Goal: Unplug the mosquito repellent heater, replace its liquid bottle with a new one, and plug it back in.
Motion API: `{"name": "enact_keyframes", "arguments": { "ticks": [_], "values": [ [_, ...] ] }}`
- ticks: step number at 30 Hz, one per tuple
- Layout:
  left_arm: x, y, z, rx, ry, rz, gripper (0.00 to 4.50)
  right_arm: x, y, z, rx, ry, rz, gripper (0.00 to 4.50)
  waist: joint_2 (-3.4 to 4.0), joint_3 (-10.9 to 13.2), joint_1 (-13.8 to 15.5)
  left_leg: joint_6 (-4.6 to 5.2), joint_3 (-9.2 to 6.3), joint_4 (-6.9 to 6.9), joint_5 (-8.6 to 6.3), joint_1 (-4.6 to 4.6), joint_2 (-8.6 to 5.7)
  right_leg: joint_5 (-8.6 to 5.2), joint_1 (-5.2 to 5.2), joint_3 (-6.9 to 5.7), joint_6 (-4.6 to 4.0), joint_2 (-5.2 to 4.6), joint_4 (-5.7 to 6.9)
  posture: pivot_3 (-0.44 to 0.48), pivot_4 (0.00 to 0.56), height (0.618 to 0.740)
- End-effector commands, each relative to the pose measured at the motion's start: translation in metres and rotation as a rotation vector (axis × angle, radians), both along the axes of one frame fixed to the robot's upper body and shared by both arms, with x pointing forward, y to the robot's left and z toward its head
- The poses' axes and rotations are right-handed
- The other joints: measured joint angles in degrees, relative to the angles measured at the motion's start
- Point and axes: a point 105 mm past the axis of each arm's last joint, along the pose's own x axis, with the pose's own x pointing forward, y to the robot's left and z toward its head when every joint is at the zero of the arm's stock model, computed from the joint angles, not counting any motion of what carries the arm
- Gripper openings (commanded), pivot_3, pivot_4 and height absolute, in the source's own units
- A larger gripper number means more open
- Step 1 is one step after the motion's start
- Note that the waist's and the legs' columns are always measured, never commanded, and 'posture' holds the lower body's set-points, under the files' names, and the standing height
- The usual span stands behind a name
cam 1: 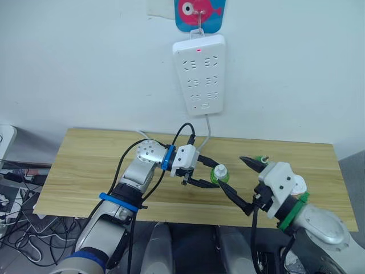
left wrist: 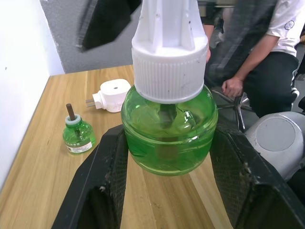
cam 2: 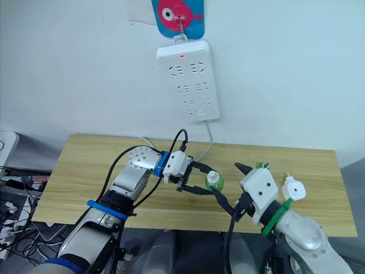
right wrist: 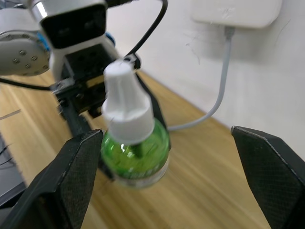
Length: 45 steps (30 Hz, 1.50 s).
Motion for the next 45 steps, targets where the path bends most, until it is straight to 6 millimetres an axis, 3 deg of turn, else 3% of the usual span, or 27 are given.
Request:
{"name": "enact_keyframes", "arguments": {
  "ticks": [1, 7, 12, 15, 22, 24, 29, 35, 39, 42, 45],
  "values": [
    [-0.001, -0.001, 0.006, -0.017, -0.025, -0.017, 2.17, -0.018, 0.017, 0.013, 0.044, -0.038, 0.141, 4.48, 0.00, 0.0, 0.0, 0.00, 0.00, 0.00, 0.00, 0.00, 0.00, 0.00, 0.00, 0.00, 0.00, 0.00, 0.00, 0.017, 0.333, 0.740],
    [-0.002, -0.001, 0.006, -0.017, -0.032, -0.024, 2.17, -0.006, 0.037, 0.033, 0.148, -0.076, 0.141, 4.48, 0.00, 0.0, -0.2, 0.00, -0.01, 0.01, 0.00, 0.02, 0.01, 0.00, 0.00, 0.00, 0.00, 0.00, 0.04, 0.023, 0.320, 0.740],
    [-0.005, 0.000, 0.005, -0.012, -0.033, -0.035, 2.17, 0.004, 0.038, 0.029, 0.133, -0.078, 0.096, 4.32, 0.00, 0.0, 0.1, -0.04, -0.05, -0.01, 0.02, -0.04, 0.01, 0.00, 0.00, -0.06, 0.00, 0.00, -0.07, 0.034, 0.312, 0.740],
    [-0.006, 0.001, 0.005, -0.009, -0.032, -0.039, 2.17, 0.005, 0.032, 0.024, 0.102, -0.077, 0.069, 3.58, 0.00, 0.0, 0.1, -0.08, -0.04, -0.01, 0.04, -0.06, -0.01, 0.00, 0.00, -0.08, 0.00, -0.03, -0.09, 0.033, 0.309, 0.740],
    [-0.007, 0.002, 0.003, -0.005, -0.035, -0.042, 2.17, 0.004, 0.031, 0.026, 0.106, -0.091, 0.079, 0.91, 0.00, 0.0, -0.1, -0.05, -0.05, -0.01, 0.03, -0.02, 0.01, 0.00, 0.00, -0.08, 0.00, -0.01, -0.03, 0.031, 0.306, 0.740],
    [-0.006, 0.001, 0.002, -0.004, -0.037, -0.037, 2.17, 0.002, 0.032, 0.025, 0.107, -0.089, 0.092, 0.33, 0.00, 0.0, -0.1, -0.05, -0.06, -0.01, 0.03, -0.02, 0.01, 0.00, 0.00, -0.08, 0.00, -0.01, -0.02, 0.030, 0.306, 0.740],
    [-0.003, 0.001, 0.000, 0.003, -0.041, -0.026, 2.17, -0.004, 0.036, 0.033, 0.125, -0.113, 0.139, 0.32, 0.00, 0.0, 0.0, -0.05, -0.06, 0.00, 0.03, -0.03, 0.00, 0.00, 0.00, -0.08, 0.00, -0.01, -0.03, 0.033, 0.310, 0.740],
    [0.000, 0.004, -0.003, 0.017, -0.030, -0.008, 2.17, 0.000, 0.033, 0.061, 0.140, -0.228, 0.142, 0.32, 0.00, 0.0, -0.1, -0.01, -0.04, 0.01, 0.01, -0.02, 0.00, 0.00, 0.00, -0.06, 0.00, -0.01, 0.02, 0.027, 0.319, 0.740],
    [0.001, 0.004, -0.005, 0.021, -0.027, -0.003, 2.17, -0.002, 0.035, 0.068, 0.124, -0.250, 0.177, 0.32, 0.00, 0.0, -0.1, -0.01, -0.05, 0.00, 0.00, -0.04, 0.00, 0.00, 0.00, -0.07, 0.00, -0.01, -0.01, 0.021, 0.316, 0.740],
    [0.003, 0.004, -0.005, 0.020, -0.031, 0.006, 2.17, 0.001, 0.029, 0.074, 0.143, -0.256, 0.142, 0.32, 0.00, 0.0, -0.1, -0.01, -0.06, 0.01, 0.00, -0.04, 0.00, 0.00, 0.00, -0.08, 0.00, -0.01, 0.00, 0.022, 0.317, 0.740],
    [0.008, 0.009, -0.007, 0.017, -0.037, 0.038, 2.17, 0.016, 0.010, 0.079, 0.146, -0.287, -0.002, 0.32, 0.00, 0.0, -0.1, 0.00, -0.04, 0.02, 0.00, -0.04, 0.00, 0.00, 0.00, -0.07, -0.01, -0.02, 0.01, 0.021, 0.325, 0.740]
  ]
}}
